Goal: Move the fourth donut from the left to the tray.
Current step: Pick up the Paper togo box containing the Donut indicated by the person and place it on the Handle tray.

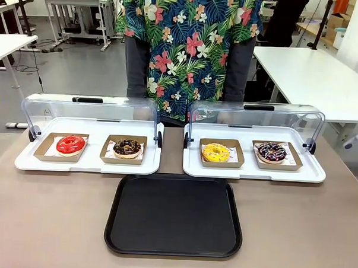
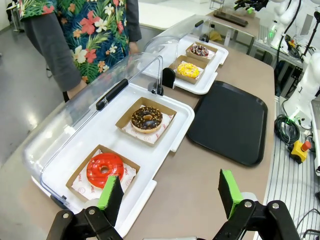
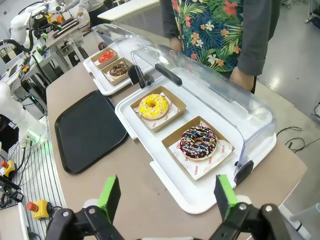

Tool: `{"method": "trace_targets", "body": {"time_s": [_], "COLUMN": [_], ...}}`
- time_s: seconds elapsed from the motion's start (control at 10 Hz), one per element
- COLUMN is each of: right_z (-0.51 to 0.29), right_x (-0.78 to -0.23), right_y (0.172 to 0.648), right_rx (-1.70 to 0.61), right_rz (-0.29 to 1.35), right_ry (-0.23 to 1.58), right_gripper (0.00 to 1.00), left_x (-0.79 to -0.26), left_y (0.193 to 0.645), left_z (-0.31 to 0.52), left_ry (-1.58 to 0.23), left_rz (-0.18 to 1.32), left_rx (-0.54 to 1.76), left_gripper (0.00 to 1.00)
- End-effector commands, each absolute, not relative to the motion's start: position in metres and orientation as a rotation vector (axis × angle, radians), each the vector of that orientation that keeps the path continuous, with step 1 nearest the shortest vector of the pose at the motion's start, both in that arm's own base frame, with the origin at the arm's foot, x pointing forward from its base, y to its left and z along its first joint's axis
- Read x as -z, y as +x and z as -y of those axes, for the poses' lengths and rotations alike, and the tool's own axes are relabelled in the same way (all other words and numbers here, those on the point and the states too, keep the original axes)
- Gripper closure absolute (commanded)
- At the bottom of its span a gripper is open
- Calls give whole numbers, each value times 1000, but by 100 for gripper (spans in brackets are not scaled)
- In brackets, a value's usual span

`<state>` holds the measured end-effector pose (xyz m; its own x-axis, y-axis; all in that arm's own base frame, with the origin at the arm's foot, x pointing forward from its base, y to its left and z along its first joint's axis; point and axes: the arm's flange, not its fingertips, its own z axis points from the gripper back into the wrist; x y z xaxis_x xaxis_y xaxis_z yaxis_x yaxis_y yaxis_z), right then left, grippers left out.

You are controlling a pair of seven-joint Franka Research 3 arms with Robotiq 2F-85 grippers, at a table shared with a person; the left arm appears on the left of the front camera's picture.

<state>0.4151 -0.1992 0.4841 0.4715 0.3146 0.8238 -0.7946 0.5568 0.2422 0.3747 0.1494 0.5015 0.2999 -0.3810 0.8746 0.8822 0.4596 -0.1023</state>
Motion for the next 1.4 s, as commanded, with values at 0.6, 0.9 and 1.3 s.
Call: {"method": "trace_targets", "body": {"time_s": [0.6,0.9,1.3], "right_z": [199,199,199], "right_x": [-484,-484,-484], "right_y": [417,417,417], "right_rx": [-761,-761,-761], "right_rz": [850,850,850], "right_ry": [689,689,689], "right_gripper": [0,0,0], "left_x": [-506,-506,-506], "left_y": [375,375,375], "left_z": [-150,-150,-150], "left_ry": [-677,-677,-677], "left_rz": [907,907,907], "left_rx": [915,915,915], "left_gripper": [0,0,0]}}
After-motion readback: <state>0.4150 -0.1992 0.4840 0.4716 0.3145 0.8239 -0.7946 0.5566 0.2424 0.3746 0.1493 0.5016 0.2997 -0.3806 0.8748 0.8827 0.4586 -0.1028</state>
